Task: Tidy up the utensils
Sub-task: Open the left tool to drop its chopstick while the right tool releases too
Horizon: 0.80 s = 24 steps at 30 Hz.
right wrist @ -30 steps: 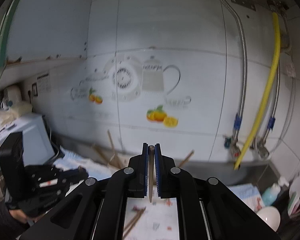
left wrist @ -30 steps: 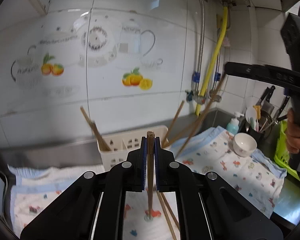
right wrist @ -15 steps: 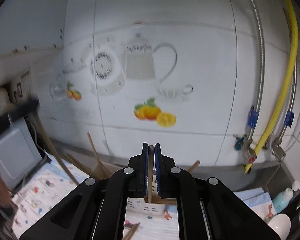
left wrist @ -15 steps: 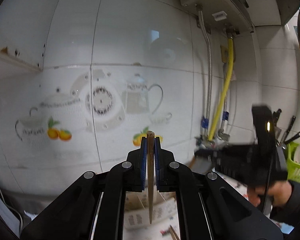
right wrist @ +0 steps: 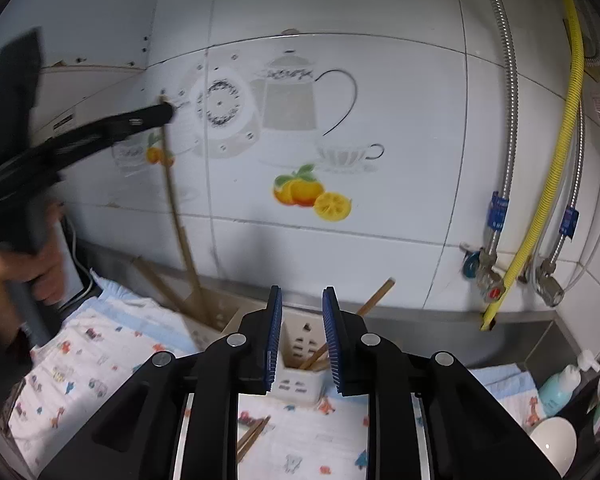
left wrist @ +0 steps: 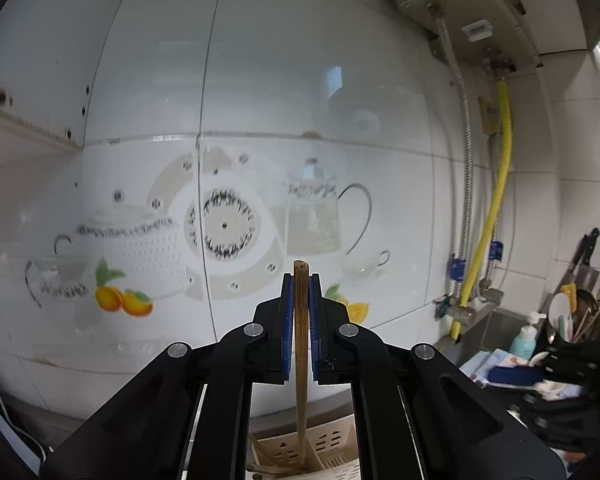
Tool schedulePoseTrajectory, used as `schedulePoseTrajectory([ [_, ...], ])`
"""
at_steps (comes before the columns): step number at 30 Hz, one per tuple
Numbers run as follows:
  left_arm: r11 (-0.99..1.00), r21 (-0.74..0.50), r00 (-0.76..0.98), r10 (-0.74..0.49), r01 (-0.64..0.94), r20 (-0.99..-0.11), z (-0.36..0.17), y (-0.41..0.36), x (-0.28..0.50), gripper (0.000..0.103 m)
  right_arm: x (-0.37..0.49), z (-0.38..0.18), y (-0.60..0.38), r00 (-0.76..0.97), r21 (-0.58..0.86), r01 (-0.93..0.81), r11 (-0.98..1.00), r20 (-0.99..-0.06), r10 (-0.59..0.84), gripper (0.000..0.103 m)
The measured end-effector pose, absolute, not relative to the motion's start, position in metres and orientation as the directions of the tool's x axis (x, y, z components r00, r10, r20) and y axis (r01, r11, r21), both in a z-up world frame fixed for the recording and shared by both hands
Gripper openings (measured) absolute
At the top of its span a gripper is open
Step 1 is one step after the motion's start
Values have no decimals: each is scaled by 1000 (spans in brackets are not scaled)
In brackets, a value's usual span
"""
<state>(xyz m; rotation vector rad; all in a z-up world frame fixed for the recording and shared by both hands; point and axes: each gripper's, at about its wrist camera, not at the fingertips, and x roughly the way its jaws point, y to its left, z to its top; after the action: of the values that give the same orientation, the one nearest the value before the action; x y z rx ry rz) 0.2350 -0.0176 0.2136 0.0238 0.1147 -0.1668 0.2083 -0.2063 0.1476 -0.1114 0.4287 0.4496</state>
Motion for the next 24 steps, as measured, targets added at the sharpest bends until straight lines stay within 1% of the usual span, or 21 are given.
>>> schedulePoseTrajectory([
  [3, 987, 10, 977, -155, 158, -146, 199, -16, 246, 5, 197, 136, -208, 796, 21, -454, 891, -439, 416, 21],
  [10, 981, 7, 956, -185, 192, -229, 175, -15, 257, 6, 176, 116, -212, 764, 84, -465, 881, -464, 448, 22],
  [13, 979, -6, 951, -199, 204, -236, 175, -15, 252, 14, 164, 110, -213, 754, 99, -467, 879, -474, 454, 22],
  [14, 979, -10, 950, -202, 206, -237, 176, -14, 249, 17, 159, 108, -214, 751, 104, -467, 878, -478, 456, 25],
  [15, 979, -12, 951, -203, 206, -235, 178, -15, 245, 19, 155, 106, -214, 749, 105, -466, 878, -482, 455, 26],
  [19, 976, -11, 951, -214, 217, -224, 184, -16, 215, 31, 132, 96, -215, 733, 117, -473, 873, -498, 463, 26],
  [24, 975, -21, 945, -219, 221, -241, 178, -11, 170, 36, 99, 82, -215, 704, 136, -489, 861, -521, 482, 26],
])
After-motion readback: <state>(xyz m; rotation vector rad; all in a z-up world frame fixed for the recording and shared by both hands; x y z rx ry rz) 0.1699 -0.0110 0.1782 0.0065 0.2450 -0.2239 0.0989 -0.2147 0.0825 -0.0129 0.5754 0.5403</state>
